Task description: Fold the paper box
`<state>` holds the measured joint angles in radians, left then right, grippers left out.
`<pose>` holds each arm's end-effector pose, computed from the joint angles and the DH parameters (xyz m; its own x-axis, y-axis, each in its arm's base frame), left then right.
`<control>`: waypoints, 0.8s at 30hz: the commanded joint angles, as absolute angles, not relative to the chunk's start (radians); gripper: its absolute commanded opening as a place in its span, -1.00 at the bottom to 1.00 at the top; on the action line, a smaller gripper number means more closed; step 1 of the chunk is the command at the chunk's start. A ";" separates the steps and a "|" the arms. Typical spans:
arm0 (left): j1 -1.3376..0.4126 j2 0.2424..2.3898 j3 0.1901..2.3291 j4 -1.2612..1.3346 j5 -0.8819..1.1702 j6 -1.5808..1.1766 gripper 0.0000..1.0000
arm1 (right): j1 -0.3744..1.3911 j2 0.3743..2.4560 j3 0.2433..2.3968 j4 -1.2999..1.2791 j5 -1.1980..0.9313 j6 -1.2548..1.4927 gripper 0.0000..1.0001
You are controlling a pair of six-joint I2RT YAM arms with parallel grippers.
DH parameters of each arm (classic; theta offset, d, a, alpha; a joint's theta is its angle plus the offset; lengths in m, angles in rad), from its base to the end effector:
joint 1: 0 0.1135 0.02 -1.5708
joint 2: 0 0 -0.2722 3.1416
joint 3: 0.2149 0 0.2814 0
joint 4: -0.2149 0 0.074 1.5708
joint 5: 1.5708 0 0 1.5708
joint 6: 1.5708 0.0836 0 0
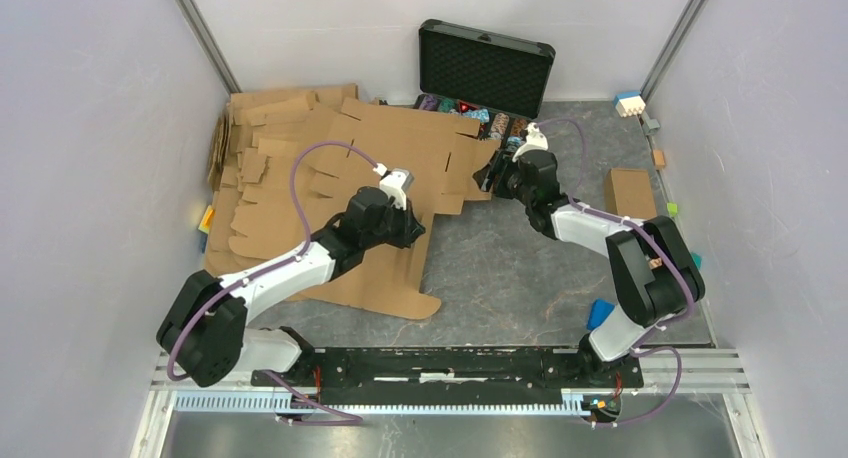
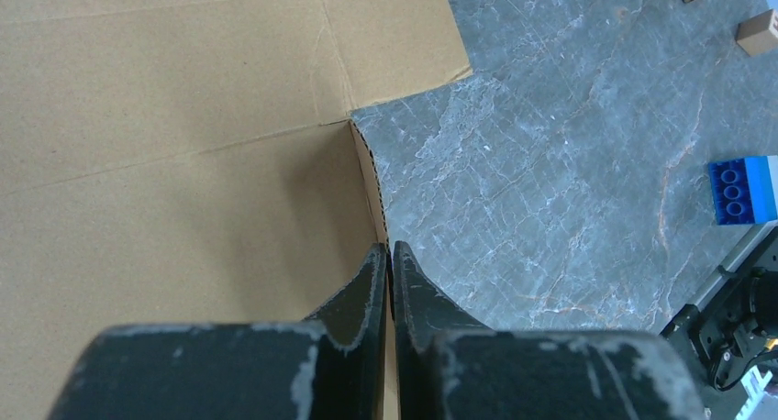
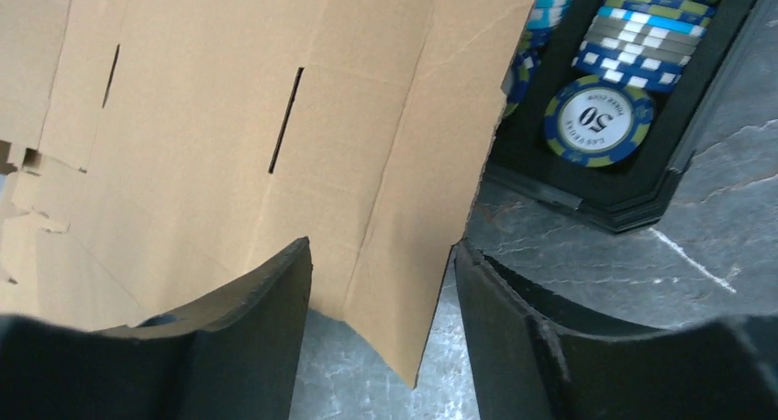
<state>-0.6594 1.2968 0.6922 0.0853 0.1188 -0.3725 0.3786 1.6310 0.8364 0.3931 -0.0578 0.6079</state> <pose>0.2650 -0.2179 0.1907 -0.6163 0.0205 -0.7872 0.4996 0.7829 -0.3707 0.3854 0.1585 0.1695 -0.5370 0.4000 -0.7427 -0.1360 0.8278 0.5443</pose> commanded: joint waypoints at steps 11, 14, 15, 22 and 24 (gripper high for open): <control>-0.693 1.351 0.775 0.108 0.201 -0.318 -0.65 | 0.348 1.646 0.914 0.400 -0.131 0.512 -1.00; -0.692 1.375 0.794 0.077 0.186 -0.317 -0.61 | 0.347 1.584 0.878 0.375 -0.095 0.486 -1.00; -0.692 1.382 0.799 0.072 0.184 -0.318 -0.54 | 0.348 1.557 0.861 0.364 -0.076 0.478 -1.00; -0.692 1.369 0.796 0.061 0.173 -0.322 0.14 | 0.347 1.276 0.636 0.262 0.091 0.449 -1.00; -0.691 1.353 0.787 0.061 0.163 -0.323 0.25 | 0.348 1.183 0.548 0.227 0.125 0.446 -1.00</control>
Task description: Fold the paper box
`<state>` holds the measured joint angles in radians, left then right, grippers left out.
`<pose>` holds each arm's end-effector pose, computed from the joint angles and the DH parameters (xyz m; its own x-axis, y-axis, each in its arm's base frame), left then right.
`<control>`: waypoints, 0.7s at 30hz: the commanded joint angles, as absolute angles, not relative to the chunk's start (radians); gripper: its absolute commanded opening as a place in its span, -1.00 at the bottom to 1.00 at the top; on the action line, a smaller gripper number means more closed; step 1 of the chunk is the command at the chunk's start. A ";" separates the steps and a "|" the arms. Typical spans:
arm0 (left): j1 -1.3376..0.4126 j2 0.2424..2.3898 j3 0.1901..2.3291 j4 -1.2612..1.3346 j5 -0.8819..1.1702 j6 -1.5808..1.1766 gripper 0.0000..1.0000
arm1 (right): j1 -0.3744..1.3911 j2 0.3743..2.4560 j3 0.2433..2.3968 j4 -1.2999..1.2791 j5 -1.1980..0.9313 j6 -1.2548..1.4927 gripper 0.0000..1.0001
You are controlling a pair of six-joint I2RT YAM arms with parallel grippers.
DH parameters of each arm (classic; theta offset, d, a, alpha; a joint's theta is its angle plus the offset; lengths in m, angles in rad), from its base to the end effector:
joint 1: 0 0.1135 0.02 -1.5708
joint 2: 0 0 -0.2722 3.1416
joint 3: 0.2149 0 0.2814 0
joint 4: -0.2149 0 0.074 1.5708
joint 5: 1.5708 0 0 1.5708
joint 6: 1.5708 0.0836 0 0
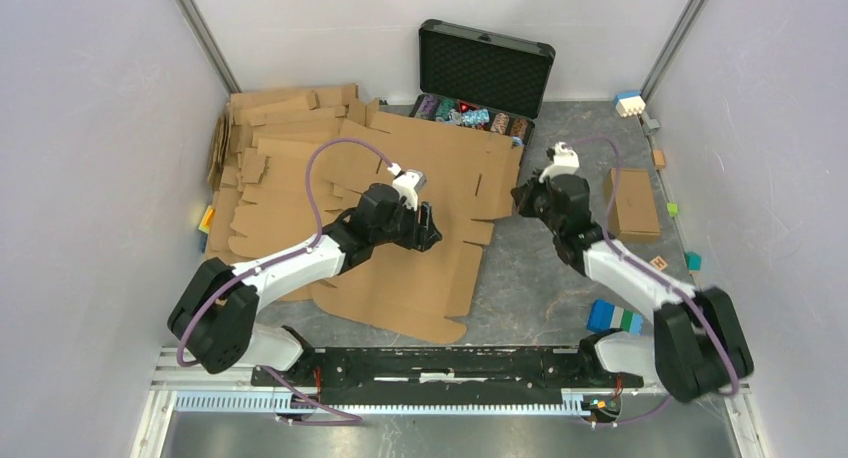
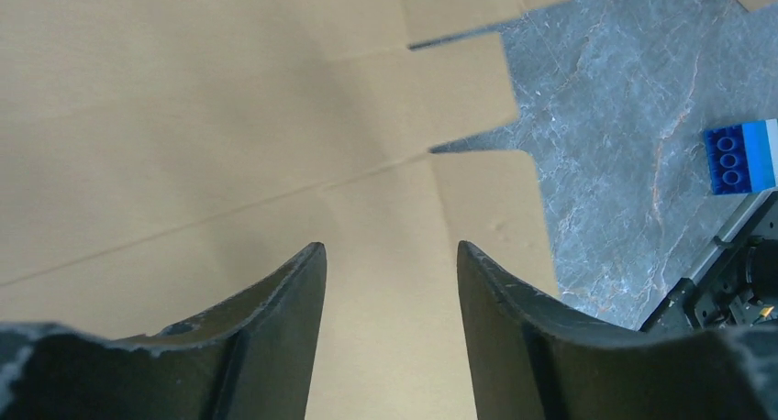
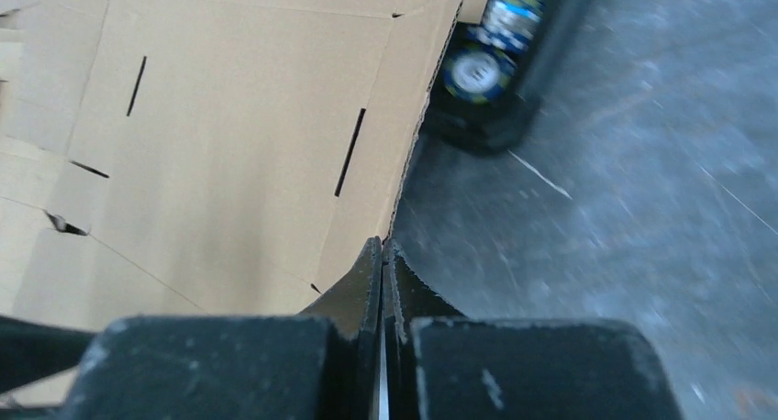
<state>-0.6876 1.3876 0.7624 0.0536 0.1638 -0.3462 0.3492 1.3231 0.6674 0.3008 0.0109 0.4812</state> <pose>0.2696 -0.2391 0.1842 -0.6417 0.0938 -0.7612 0.5469 0.7518 -0.3684 0.3344 0.1208 0.2026 -0.4433 0.3311 -0.8330 -0.1436 0.8910 0.4306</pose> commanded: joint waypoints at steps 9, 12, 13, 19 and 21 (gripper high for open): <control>-0.673 1.307 0.794 -0.088 -0.200 -0.398 0.48 | 0.346 0.803 0.242 0.101 0.210 0.471 -0.54; -0.646 1.290 0.789 -0.125 -0.290 -0.427 0.49 | 0.345 0.755 0.227 0.060 0.291 0.455 0.73; -0.639 1.281 0.781 -0.129 -0.310 -0.436 0.51 | 0.342 0.753 0.232 0.056 0.297 0.440 0.86; -0.508 1.250 0.762 -0.182 -0.328 -0.482 0.55 | 0.308 0.879 0.344 0.012 0.297 0.427 0.96; -0.469 1.245 0.748 -0.180 -0.308 -0.492 0.56 | 0.267 0.930 0.367 0.031 0.255 0.433 0.96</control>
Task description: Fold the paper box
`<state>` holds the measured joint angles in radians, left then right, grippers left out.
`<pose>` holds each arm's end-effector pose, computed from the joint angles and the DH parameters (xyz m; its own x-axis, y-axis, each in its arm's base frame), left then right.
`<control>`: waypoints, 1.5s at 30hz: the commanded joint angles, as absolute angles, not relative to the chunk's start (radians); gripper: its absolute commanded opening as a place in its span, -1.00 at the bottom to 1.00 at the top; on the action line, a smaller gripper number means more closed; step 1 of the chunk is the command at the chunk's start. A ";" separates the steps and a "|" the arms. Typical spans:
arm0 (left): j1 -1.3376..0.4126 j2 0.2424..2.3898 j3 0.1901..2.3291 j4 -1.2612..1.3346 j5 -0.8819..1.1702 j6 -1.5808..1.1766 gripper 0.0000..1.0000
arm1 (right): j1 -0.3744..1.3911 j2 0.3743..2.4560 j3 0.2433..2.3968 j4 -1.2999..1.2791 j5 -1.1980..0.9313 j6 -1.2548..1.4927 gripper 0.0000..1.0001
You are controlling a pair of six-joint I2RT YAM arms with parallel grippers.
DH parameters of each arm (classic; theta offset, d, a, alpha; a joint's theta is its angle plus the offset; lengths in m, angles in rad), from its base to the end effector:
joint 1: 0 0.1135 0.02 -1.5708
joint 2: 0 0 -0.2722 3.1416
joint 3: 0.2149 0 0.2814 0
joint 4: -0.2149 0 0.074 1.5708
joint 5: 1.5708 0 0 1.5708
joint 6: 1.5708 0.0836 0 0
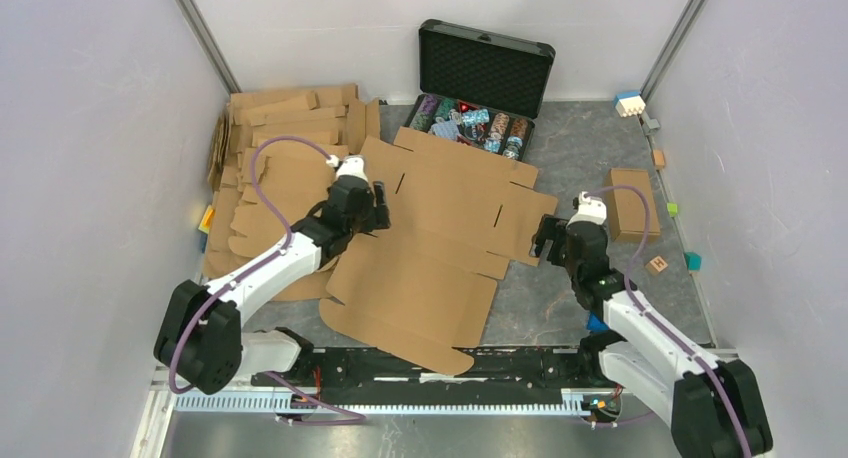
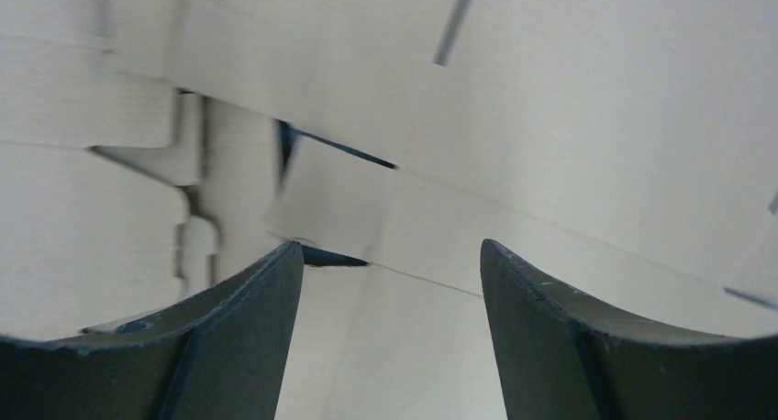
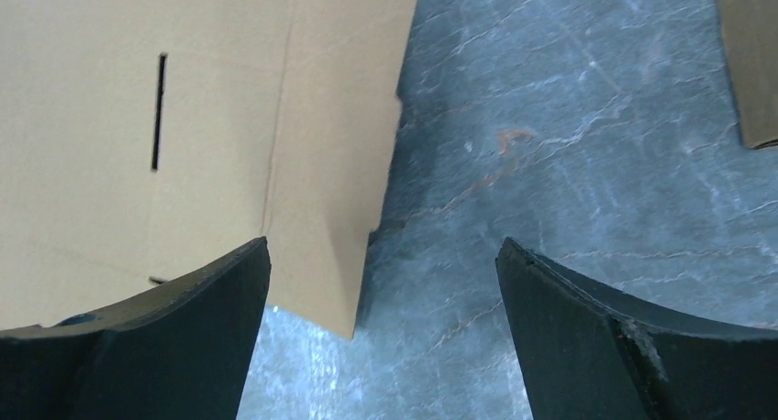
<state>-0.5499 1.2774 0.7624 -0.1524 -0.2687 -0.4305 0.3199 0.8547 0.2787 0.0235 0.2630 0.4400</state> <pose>0.2943 -0.1543 0.1952 -0.6156 -0.0946 -0.7823 0.0761 0.9810 -0.1785 0.2311 0.0537 0.1382 -0.4906 0.2708 -0.8283 0.1275 0.9626 0.2391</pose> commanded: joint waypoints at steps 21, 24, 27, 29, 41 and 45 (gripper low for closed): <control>-0.441 1.189 0.701 -0.159 -0.256 -0.508 0.81 | 0.134 1.164 0.399 0.372 -0.221 0.547 -1.00; -0.440 1.155 0.704 -0.239 -0.226 -0.564 1.00 | 0.134 1.160 0.406 0.398 -0.240 0.550 -1.00; -0.440 1.095 0.677 -0.285 -0.150 -0.644 1.00 | 0.134 1.135 0.420 0.434 -0.258 0.534 -1.00; -0.440 1.039 0.644 -0.287 -0.088 -0.681 1.00 | 0.134 1.113 0.442 0.461 -0.291 0.495 -1.00; -0.441 0.764 0.504 -0.414 -0.050 -0.821 0.93 | 0.135 0.934 0.444 0.312 0.094 0.492 -1.00; -0.440 0.806 0.492 -0.426 -0.087 -0.798 0.85 | 0.135 0.906 0.416 0.338 0.099 0.491 -1.00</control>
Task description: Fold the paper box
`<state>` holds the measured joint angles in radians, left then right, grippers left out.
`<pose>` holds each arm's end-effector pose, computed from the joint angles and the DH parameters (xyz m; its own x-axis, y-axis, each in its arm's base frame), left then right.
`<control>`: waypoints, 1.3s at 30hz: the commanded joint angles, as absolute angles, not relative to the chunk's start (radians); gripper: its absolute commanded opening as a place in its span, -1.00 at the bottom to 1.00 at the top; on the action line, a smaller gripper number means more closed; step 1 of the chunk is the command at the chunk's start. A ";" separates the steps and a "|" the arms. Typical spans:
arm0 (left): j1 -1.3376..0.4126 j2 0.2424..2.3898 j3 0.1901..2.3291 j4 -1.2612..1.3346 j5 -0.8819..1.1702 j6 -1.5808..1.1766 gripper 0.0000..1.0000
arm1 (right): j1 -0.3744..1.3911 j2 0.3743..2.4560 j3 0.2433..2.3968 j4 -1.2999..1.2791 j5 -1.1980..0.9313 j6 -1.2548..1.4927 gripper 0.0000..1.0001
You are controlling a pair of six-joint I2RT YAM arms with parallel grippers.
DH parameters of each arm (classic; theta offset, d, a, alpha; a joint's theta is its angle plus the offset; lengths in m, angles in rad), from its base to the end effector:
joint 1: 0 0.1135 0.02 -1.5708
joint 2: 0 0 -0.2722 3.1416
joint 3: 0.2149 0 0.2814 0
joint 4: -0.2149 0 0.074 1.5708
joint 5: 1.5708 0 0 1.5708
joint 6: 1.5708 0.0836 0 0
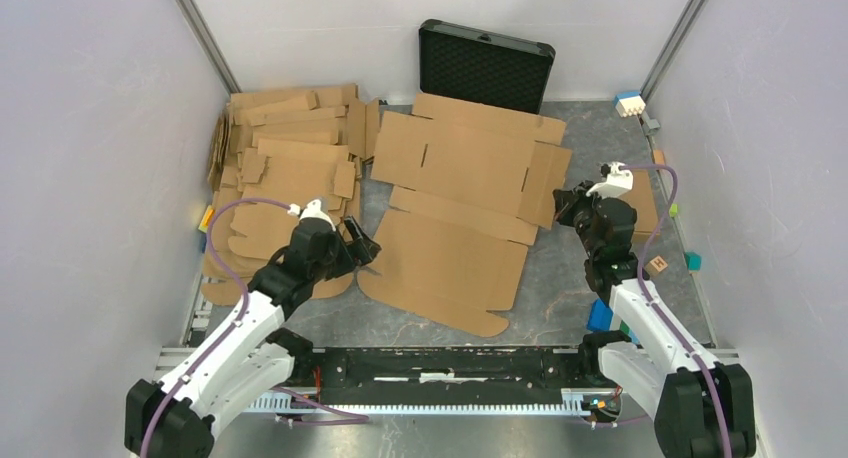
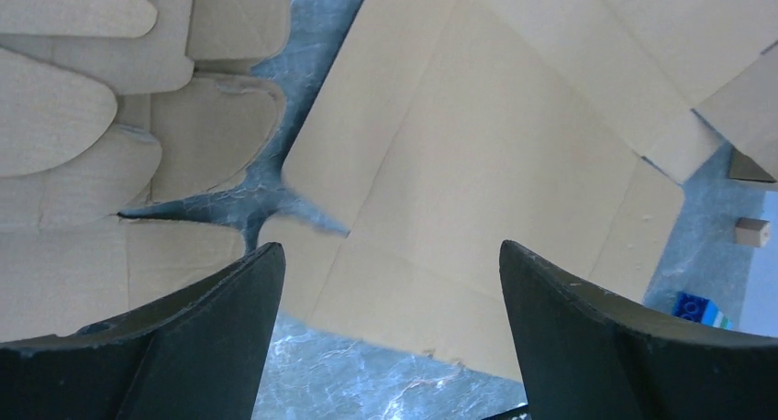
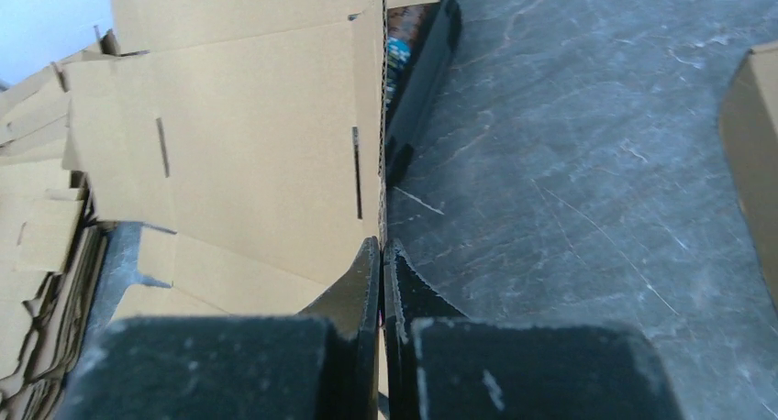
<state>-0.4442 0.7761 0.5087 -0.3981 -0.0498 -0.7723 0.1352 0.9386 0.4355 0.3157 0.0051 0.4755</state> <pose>0.2100 -0.0954 0.1922 -0.6742 -0.4510 -0.5849 -0.1069 0.8432 -0.5269 0.2813 0.0378 0.2237 -0.2235 0.4316 -0.8739 -0.0309 0.8930 0.4489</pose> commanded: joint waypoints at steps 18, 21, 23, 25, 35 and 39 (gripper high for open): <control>-0.442 1.159 0.610 -0.366 -0.084 -0.526 0.56 | 0.133 0.944 0.417 0.332 0.081 0.465 -1.00; -0.442 1.198 0.611 -0.367 -0.074 -0.529 0.54 | 0.133 0.944 0.416 0.335 0.081 0.464 -1.00; -0.442 1.214 0.613 -0.375 -0.077 -0.529 0.54 | 0.133 0.945 0.416 0.335 0.081 0.463 -1.00; -0.442 1.224 0.618 -0.385 -0.068 -0.532 0.54 | 0.133 0.944 0.415 0.335 0.077 0.464 -1.00; -0.439 1.178 0.616 -0.358 0.101 -0.600 0.17 | 0.131 0.942 0.417 0.328 0.078 0.465 -1.00; -0.437 1.120 0.597 -0.344 0.108 -0.618 0.02 | 0.131 0.947 0.420 0.325 0.072 0.466 -1.00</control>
